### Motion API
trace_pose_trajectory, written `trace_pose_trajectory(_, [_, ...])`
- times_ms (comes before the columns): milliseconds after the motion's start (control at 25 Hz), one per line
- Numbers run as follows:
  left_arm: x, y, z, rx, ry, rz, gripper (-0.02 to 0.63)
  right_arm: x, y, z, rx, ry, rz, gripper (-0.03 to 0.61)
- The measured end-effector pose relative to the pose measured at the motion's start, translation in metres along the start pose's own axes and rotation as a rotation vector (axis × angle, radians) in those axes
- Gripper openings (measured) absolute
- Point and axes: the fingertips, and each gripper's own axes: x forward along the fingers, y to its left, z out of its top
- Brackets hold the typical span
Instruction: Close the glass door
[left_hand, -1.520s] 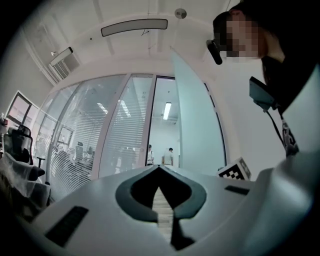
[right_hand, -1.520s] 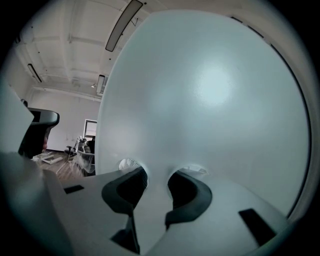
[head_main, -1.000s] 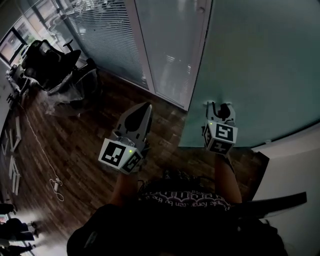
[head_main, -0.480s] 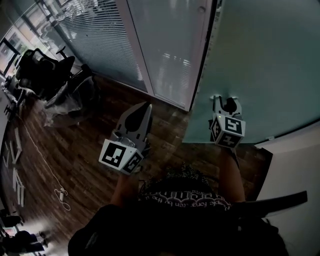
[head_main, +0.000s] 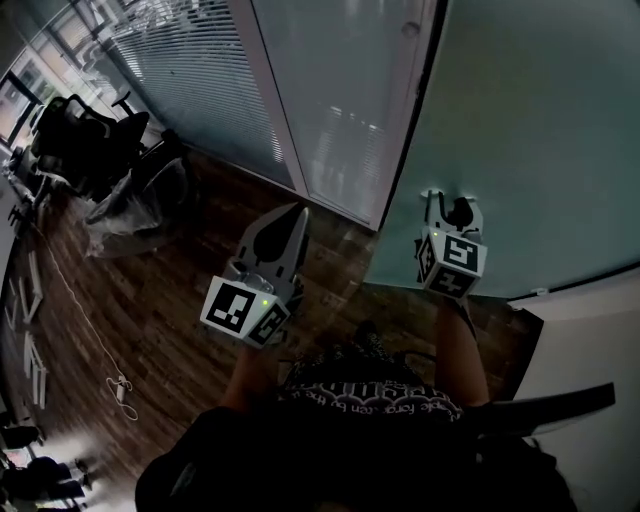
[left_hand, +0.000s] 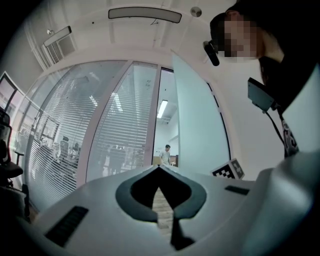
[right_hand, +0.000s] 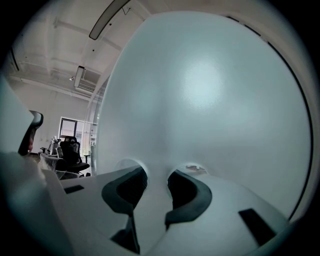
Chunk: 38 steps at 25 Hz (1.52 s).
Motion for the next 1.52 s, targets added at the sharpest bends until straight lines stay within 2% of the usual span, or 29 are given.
trace_pose_trajectory(440, [0.057, 0.004, -0.003, 0.014, -0.013, -0.003, 0.002, 0.047, -0.012, 0.004, 0.017, 0.04, -0.024, 0.127])
trace_pose_trajectory(720, [0.073, 0.016, -0.004, 0.021, -0.01, 0.035, 0.002, 0.073, -0.018, 0.008, -0.01, 0.008, -0.056, 0.127])
trace_pose_trajectory(960, [0.094, 0.026, -0.005, 0.013, -0.027, 0.022, 0.002, 0.092, -0.023, 0.013, -0.004, 0.022, -0.081, 0.127])
trace_pose_trajectory(1120, [0.118, 0.043, -0.006, -0.004, -0.031, -0.001, 0.002, 0.11, -0.028, 0.016, -0.003, 0.012, -0.1, 0.127])
trace_pose_trajectory(1320, [0.155, 0.056, -0.006, -0.034, -0.056, -0.076, 0.002, 0.131, -0.036, 0.019, -0.002, 0.012, -0.133, 0.127])
trace_pose_trajectory(1520, [0.191, 0.075, -0.013, -0.026, -0.028, -0.108, 0.002, 0.153, -0.044, 0.02, 0.0, 0.015, -0.154, 0.127])
